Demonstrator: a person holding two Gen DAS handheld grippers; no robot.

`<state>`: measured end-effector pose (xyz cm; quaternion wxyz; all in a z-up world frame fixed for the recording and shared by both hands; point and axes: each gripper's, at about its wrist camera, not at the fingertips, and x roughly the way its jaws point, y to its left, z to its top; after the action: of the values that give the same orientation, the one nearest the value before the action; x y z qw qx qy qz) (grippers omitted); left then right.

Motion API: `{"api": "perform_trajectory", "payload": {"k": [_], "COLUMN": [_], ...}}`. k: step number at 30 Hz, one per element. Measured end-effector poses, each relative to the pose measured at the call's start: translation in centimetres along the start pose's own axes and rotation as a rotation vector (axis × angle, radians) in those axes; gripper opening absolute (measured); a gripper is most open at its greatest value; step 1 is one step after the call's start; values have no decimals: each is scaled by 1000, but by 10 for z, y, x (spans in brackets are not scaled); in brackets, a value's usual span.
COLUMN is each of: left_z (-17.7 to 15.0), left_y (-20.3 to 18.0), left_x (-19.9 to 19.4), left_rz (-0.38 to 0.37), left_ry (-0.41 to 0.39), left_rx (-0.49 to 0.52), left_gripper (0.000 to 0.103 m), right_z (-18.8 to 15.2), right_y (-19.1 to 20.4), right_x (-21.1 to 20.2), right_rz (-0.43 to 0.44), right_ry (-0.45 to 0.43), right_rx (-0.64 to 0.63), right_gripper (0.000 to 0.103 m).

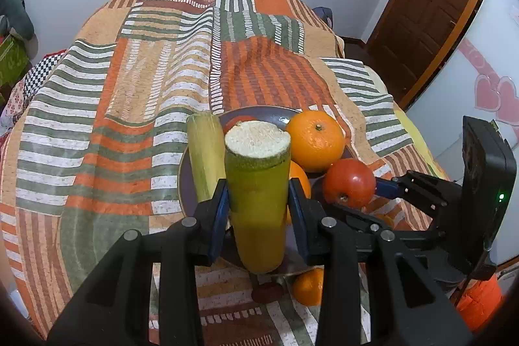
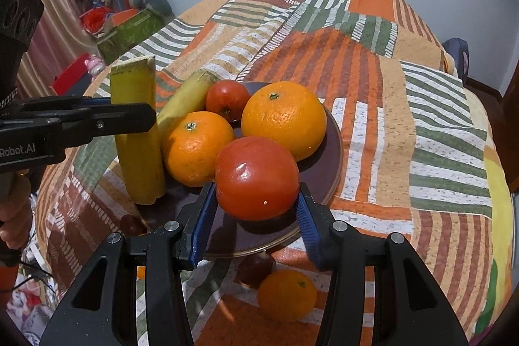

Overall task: Organize fruits
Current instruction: 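Lift the yellow cylinder with left tool while right tool carries the tomato toward the plate, then lower cylinder and tomato onto the plate and open both tools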

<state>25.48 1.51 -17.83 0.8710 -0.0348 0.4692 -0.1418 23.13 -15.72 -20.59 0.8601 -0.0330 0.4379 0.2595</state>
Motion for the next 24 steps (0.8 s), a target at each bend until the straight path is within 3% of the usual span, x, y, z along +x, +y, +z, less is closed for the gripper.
{"api": "perform_trajectory", "payload": {"k": [3,7,14,17,24], "left_z": [1,1,-3,-4,-11], "left_y": [1,3,7,4,-3], "left_x": [2,4,5,-1,-22], "left_rz": [-1,52,48,55,55], "left_ry": [3,2,17,11,-10], "left_rx": [-4,8,-4,5,13], "left_gripper": [36,38,39,42,46], "right_z": [-1,-1,1,3,4], "right_y": [1,3,4,2,-2], "right_x": [5,9,9,3,-24], "right_rz": [3,11,2,1,-32], "right_ry": [15,26,38,23,-35], "right_rx": [1,-5,-10,-1,5], "right_gripper": [45,46,47,52,52]}}
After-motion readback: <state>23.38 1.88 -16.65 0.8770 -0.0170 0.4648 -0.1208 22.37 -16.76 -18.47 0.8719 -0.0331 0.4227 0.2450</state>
